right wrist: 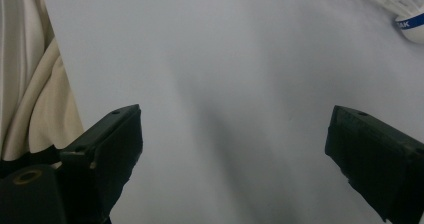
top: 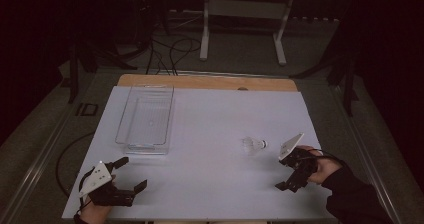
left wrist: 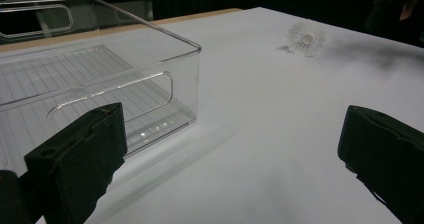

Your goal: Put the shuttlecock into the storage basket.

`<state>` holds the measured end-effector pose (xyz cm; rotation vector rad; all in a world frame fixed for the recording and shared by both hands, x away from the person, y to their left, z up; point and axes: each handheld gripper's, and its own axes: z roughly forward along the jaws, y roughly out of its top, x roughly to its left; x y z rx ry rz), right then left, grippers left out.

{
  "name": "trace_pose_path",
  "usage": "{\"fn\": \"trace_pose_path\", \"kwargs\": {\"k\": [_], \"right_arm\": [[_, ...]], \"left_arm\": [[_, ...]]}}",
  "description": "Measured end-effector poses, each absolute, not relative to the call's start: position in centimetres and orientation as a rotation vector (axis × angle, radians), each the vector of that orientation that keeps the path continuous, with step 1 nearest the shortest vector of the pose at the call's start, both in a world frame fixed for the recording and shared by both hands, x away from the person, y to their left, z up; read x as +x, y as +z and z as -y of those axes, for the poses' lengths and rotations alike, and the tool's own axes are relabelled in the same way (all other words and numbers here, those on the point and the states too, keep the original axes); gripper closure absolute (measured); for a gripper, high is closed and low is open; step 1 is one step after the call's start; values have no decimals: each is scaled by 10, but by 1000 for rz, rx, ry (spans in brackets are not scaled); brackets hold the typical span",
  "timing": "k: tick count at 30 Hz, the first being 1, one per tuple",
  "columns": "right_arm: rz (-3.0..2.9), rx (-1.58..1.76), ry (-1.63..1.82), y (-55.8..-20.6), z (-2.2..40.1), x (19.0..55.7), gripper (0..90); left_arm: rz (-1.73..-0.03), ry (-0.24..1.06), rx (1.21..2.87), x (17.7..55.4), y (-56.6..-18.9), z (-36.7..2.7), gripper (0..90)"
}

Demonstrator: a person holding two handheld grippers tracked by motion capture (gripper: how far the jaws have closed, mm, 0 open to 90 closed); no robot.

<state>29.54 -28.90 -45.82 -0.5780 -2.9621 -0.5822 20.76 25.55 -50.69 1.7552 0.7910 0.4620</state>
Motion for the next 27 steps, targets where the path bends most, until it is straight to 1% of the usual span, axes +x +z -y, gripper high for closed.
{"fn": "trace_pose_path", "kwargs": {"k": [2,3,9,14,18,19,20,27], "right_arm": [[2958,-584,-568,-457,287,297,87],[2947,-584,-568,-457,286,298,137],[2944,-590,-472,-456,280,303,136],[2944,-662,-435,-457,279,309,114],[2931,-656,-398,-462,280,313,101],[2929,-635,-391,-463,280,315,126],[2932,-609,-386,-464,279,315,133],[3011,-455,-387,-461,277,319,127]], "left_arm": [[-790,462,1758,208,-507,-255,1],[-789,462,1758,208,-507,-255,1],[-789,461,1757,208,-507,-256,0],[-789,462,1756,208,-507,-256,1],[-789,461,1756,208,-507,-256,1],[-788,460,1755,208,-507,-256,1],[-789,461,1757,208,-507,-256,1],[-789,460,1757,208,-507,-255,1]]}}
